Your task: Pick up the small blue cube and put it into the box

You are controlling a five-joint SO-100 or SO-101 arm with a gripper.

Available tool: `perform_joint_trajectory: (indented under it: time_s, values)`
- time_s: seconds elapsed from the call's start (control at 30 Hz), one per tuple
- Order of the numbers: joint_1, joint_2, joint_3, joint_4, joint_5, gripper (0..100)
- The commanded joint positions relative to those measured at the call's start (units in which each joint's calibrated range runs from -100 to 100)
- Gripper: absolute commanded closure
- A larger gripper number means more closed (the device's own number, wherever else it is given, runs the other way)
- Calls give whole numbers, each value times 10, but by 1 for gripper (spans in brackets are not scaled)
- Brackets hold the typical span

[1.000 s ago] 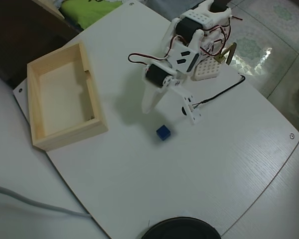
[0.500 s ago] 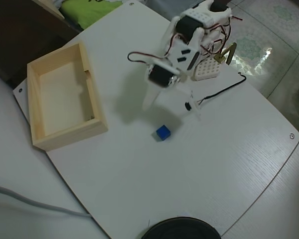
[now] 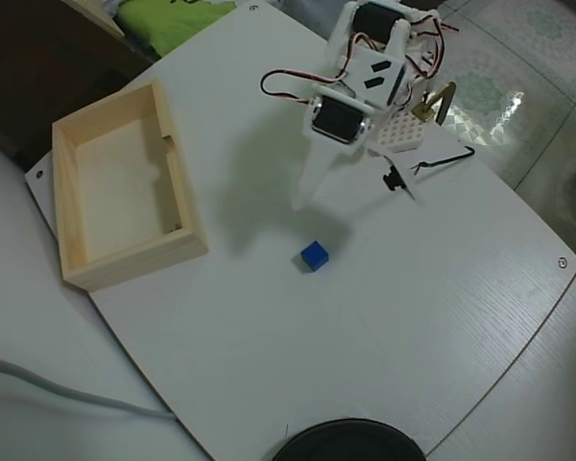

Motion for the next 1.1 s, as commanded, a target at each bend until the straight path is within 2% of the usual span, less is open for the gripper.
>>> perform_joint_trajectory:
  time_s: [0.0,0.33,0.47,0.63,0.8,1.07]
  values:
    - [-16,24,-43,2,3,93]
    - [-40,336,-256,5,2,93]
    - [-61,464,-371,56,3,93]
    - [-94,574,-468,120,-1,84]
    - [-97,650,-498,143,3,80]
    - [-93,753,-476,152,30,79]
